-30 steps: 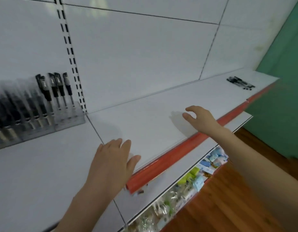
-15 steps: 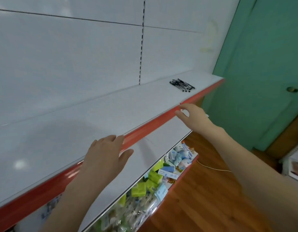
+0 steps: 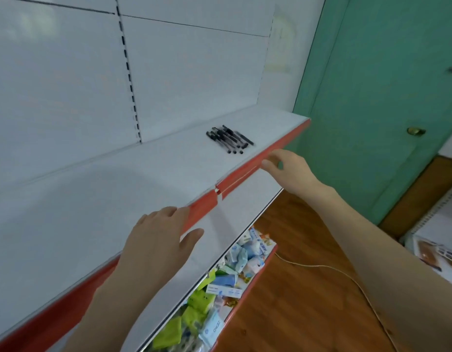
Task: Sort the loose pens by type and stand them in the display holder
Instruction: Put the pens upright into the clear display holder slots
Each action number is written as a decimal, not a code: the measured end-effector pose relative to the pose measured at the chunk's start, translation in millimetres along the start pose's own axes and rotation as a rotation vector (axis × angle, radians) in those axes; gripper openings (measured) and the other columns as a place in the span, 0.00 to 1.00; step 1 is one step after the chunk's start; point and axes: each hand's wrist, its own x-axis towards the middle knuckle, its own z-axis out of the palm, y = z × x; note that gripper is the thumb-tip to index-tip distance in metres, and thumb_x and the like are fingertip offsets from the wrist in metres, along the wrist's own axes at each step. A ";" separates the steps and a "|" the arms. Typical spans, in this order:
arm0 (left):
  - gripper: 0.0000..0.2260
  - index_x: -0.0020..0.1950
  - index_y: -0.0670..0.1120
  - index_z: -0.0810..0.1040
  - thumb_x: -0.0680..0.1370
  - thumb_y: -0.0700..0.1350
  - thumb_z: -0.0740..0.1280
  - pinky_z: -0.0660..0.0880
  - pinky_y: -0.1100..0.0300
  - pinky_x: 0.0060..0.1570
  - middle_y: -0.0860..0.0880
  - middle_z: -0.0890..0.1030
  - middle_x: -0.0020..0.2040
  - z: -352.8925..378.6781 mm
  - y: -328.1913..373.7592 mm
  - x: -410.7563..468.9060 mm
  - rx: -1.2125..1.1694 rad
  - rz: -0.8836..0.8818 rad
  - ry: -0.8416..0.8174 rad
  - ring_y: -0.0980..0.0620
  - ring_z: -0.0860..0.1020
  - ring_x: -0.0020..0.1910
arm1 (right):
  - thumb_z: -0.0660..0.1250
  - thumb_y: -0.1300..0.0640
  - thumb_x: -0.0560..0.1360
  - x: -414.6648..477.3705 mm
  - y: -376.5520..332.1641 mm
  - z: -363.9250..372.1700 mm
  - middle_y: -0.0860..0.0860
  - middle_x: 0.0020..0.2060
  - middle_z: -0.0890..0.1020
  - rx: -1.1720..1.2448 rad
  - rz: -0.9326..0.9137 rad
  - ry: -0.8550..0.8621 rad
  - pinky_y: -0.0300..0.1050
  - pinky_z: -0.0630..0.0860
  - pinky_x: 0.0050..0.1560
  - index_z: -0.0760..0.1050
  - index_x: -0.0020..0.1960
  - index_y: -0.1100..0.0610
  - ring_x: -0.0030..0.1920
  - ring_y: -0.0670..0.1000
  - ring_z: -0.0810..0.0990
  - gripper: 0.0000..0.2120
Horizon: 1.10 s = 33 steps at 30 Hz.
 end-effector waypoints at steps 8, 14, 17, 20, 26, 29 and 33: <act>0.20 0.68 0.49 0.67 0.78 0.55 0.56 0.68 0.58 0.57 0.49 0.73 0.63 39.6 20.1 130.7 -0.100 -0.131 0.002 0.50 0.72 0.61 | 0.58 0.52 0.79 128.4 57.4 7.1 0.55 0.64 0.75 0.013 0.008 -0.066 0.41 0.66 0.59 0.70 0.65 0.61 0.64 0.54 0.72 0.19; 0.19 0.63 0.43 0.69 0.79 0.54 0.56 0.69 0.57 0.56 0.45 0.74 0.61 68.1 27.3 215.5 -0.044 -0.253 -0.106 0.47 0.73 0.58 | 0.59 0.52 0.79 203.7 82.0 36.1 0.56 0.62 0.76 0.032 -0.061 -0.193 0.41 0.67 0.59 0.71 0.63 0.61 0.63 0.54 0.73 0.18; 0.20 0.62 0.40 0.70 0.79 0.53 0.57 0.69 0.56 0.56 0.42 0.74 0.60 87.9 29.3 257.3 -0.028 -0.340 -0.129 0.46 0.73 0.58 | 0.60 0.51 0.78 241.7 92.0 54.5 0.56 0.58 0.78 0.007 -0.107 -0.265 0.43 0.69 0.55 0.73 0.61 0.61 0.58 0.55 0.75 0.17; 0.18 0.59 0.38 0.71 0.79 0.52 0.58 0.70 0.56 0.51 0.42 0.77 0.55 106.3 32.0 296.7 -0.021 -0.433 -0.090 0.45 0.75 0.53 | 0.63 0.51 0.76 275.5 102.4 67.2 0.56 0.54 0.79 -0.014 -0.185 -0.351 0.48 0.73 0.55 0.73 0.58 0.62 0.54 0.55 0.76 0.17; 0.18 0.33 0.44 0.63 0.77 0.53 0.60 0.60 0.61 0.27 0.48 0.69 0.32 130.8 43.6 352.1 0.013 -0.721 0.063 0.53 0.65 0.30 | 0.65 0.56 0.73 333.7 111.3 78.0 0.59 0.49 0.80 -0.034 -0.404 -0.503 0.51 0.75 0.51 0.75 0.52 0.65 0.50 0.58 0.78 0.14; 0.20 0.31 0.46 0.58 0.76 0.52 0.62 0.56 0.62 0.26 0.49 0.64 0.30 136.2 50.0 364.5 0.069 -0.839 0.049 0.55 0.61 0.28 | 0.65 0.58 0.73 353.5 113.1 79.6 0.59 0.51 0.79 -0.009 -0.469 -0.581 0.51 0.74 0.51 0.74 0.53 0.65 0.51 0.58 0.78 0.12; 0.19 0.31 0.46 0.57 0.76 0.48 0.62 0.55 0.61 0.26 0.49 0.63 0.31 140.8 54.8 375.2 0.126 -0.940 0.014 0.55 0.60 0.28 | 0.64 0.58 0.73 370.7 115.1 82.2 0.58 0.53 0.78 0.003 -0.543 -0.639 0.48 0.73 0.50 0.72 0.54 0.63 0.53 0.58 0.77 0.12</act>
